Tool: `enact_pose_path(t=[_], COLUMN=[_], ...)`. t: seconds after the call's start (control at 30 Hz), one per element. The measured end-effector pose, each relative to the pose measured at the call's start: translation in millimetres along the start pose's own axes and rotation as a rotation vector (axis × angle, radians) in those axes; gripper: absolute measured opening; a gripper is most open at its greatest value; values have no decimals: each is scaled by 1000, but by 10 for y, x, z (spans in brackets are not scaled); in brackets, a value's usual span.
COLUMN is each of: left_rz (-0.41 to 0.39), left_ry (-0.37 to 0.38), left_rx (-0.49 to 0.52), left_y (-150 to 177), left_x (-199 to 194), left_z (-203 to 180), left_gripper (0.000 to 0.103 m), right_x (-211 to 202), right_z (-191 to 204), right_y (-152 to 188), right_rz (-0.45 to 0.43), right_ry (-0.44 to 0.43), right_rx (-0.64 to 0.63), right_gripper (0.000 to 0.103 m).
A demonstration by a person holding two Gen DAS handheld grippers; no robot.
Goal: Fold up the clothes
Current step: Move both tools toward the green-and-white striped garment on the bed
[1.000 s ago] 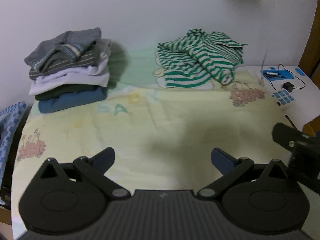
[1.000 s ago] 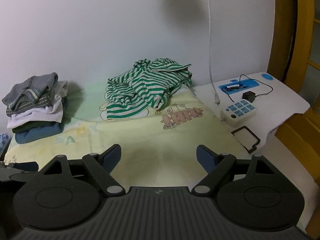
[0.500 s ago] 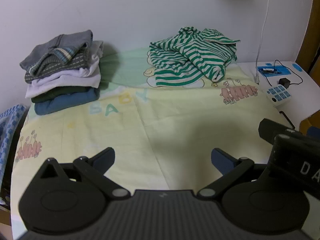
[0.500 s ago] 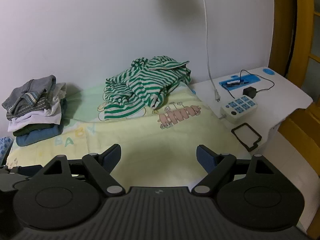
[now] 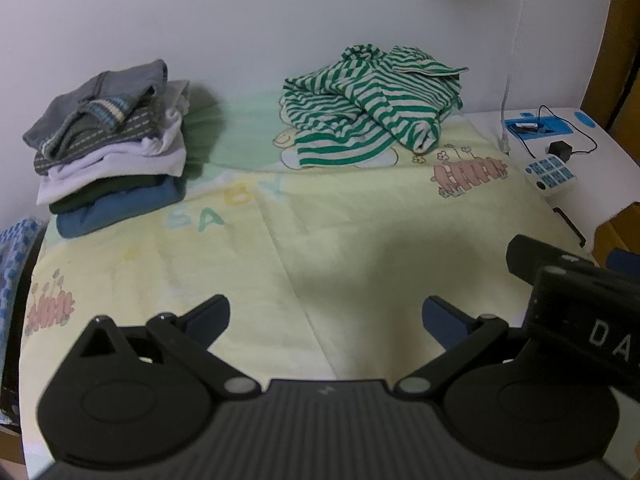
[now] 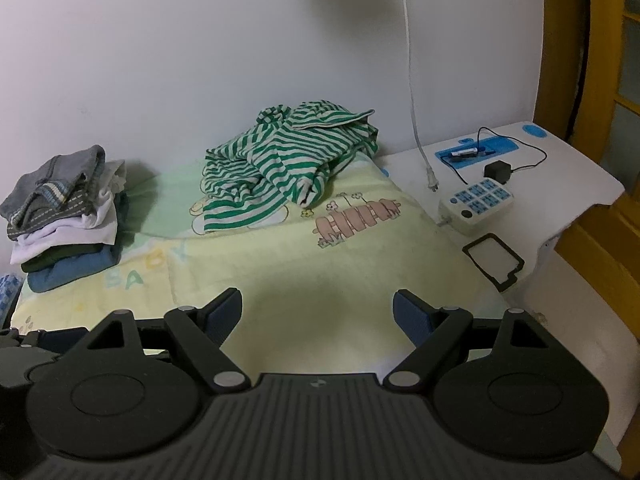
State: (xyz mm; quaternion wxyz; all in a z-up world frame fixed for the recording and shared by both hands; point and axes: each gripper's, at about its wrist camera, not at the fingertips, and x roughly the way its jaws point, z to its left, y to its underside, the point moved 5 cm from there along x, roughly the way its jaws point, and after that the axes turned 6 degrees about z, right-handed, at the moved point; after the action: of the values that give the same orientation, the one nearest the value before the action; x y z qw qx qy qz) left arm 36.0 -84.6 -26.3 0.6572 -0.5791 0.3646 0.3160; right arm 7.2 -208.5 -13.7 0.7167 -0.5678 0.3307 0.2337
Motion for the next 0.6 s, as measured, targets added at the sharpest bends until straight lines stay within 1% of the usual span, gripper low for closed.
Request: enact_pose_path(t=[0.33, 0.6], left_rz=[24, 39], left_ry=[12, 20], left_rx=[26, 44], left_y=[-3, 48], left_x=[100, 153], left_z=[-17, 31], left_gripper=[102, 102], right_x=[78, 121], right_z=[-39, 22], right_y=[43, 128], right_rz=[26, 47], right_ry=[16, 23], right_rx=[23, 45], right_gripper=[86, 86])
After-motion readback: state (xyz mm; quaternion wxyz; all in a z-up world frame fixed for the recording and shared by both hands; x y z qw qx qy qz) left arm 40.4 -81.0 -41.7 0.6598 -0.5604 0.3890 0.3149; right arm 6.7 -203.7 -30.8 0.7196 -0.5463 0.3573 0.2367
